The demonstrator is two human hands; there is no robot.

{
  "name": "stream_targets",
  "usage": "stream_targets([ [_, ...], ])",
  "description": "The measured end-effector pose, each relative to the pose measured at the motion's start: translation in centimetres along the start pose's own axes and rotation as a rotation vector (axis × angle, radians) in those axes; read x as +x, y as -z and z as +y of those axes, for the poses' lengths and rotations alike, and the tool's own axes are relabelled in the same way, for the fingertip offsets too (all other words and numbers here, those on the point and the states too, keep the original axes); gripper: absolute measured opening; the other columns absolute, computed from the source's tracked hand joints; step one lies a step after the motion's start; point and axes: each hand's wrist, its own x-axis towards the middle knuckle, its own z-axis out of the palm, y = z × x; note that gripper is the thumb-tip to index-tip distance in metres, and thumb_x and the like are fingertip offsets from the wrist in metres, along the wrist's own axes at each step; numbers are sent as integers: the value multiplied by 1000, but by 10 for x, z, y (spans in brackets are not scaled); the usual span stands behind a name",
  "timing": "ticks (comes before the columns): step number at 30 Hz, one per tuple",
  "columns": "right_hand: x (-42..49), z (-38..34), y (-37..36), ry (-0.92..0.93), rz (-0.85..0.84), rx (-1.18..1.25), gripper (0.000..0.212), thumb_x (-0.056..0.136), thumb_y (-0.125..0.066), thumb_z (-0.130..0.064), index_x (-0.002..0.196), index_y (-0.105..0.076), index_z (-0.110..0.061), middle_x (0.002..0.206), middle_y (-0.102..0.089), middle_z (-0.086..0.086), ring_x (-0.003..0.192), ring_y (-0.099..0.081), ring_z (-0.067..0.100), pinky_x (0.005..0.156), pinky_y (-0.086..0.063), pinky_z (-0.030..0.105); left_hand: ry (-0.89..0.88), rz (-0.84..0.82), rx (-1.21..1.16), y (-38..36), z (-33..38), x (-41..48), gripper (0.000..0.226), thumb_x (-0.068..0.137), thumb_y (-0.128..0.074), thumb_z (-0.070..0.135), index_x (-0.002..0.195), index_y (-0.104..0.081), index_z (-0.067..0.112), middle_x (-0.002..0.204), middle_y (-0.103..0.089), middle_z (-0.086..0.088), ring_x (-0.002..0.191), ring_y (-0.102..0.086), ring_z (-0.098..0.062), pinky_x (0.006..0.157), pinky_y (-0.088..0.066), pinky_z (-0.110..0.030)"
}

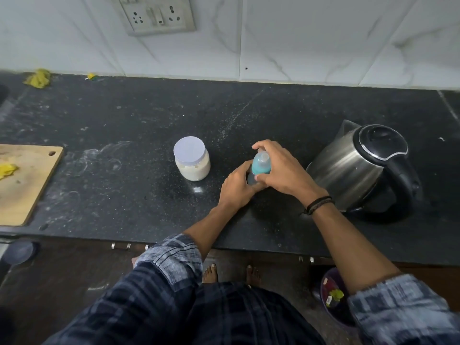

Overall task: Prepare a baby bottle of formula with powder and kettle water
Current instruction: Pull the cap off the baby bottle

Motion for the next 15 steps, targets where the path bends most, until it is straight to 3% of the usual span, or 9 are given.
stream_targets([
  [3,0,0,2,-38,49,-17,75,81,-89,-31,143,-47,-27,142,-46,1,126,-49,20,100,-47,39,0,-3,-11,0,-1,0,62,77,-79,51,131,-55,35,113,-62,24,98,-58,2,72,-38,-14],
  [6,2,1,0,-23,60,-27,69,83,-87,-20,140,-48,-28,137,-53,0,126,-55,23,95,-45,35,-4,-3,-8,0,-1,0,64,77,-80,52,133,-55,35,117,-64,21,102,-57,1,73,-37,-12],
  [8,3,2,2,-15,8,-7,76,82,-87,-18,143,-44,-32,139,-53,-1,127,-53,23,96,-45,36,-3,-10,-13,0,-1,1,64,76,-79,53,132,-55,35,118,-65,19,102,-59,0,74,-39,-14],
  [12,2,-2,1,-35,27,-29,83,80,-89,-36,147,-42,-32,144,-47,2,128,-49,21,100,-46,40,-6,-14,-8,0,-3,1,62,74,-77,56,129,-55,38,111,-63,24,96,-60,1,72,-39,-15],
  [15,1,-3,-3,-25,70,-64,70,85,-85,-19,143,-46,-28,141,-53,2,130,-52,25,101,-48,42,5,-6,6,-1,-3,1,64,72,-74,63,129,-55,40,106,-62,26,90,-58,8,69,-36,-13],
])
